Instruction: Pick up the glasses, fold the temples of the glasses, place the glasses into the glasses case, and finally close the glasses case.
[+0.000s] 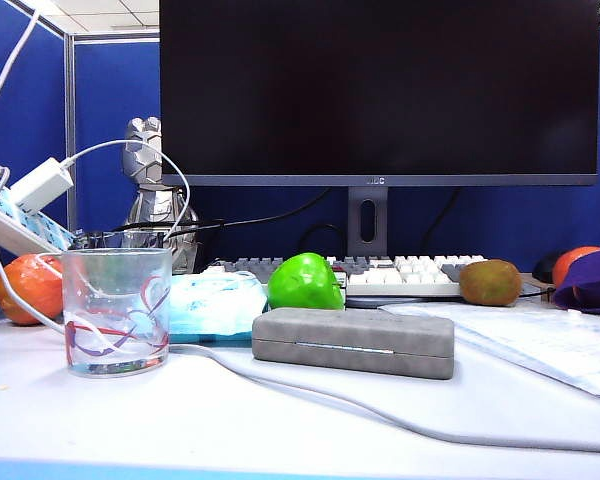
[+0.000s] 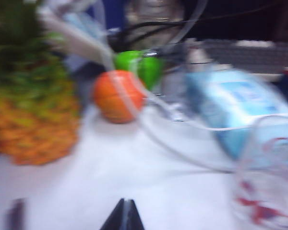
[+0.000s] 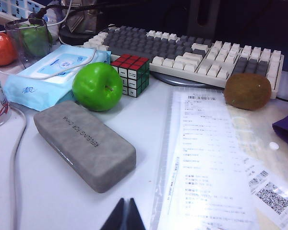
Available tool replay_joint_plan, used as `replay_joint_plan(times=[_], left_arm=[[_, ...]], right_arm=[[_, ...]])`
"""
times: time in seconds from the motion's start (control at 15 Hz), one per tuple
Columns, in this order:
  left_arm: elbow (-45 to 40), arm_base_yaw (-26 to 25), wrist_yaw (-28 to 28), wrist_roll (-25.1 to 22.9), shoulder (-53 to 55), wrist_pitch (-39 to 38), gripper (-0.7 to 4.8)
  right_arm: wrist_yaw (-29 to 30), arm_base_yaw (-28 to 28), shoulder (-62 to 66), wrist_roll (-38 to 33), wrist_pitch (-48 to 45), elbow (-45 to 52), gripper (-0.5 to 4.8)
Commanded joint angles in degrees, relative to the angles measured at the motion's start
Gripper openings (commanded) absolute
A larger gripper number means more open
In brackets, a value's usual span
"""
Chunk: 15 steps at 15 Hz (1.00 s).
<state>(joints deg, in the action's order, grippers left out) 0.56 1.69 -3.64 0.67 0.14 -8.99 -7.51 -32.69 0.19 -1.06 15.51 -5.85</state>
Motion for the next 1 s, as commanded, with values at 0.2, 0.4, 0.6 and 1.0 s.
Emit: replay_joint_plan(times=[0.2, 0.4, 0.6, 1.0], left_arm=[[-0.09, 0.02, 7.72, -4.52, -0.09, -1.27, -0.04], [-0.07, 0.37, 5.81, -4.52, -0.09, -1.20, -0.01], [-0.07, 0.37, 5.81, -4.55, -0.09, -1.20, -0.01], [-0.04, 0.37, 5.86, -4.55, -0.09, -1.20, -0.01]], right_arm=[[-0.09, 0.02, -0.09, -0.22, -0.70, -0.09, -0.05], [-0.09, 0.02, -0.09, -0.22, -0.70, -0.09, -0.05], [-0.09, 0.02, -0.07, -0.22, -0.70, -0.09, -0.05], [-1.16, 23.54, -0.09, -0.11, -5.44, 5.07, -0.05]])
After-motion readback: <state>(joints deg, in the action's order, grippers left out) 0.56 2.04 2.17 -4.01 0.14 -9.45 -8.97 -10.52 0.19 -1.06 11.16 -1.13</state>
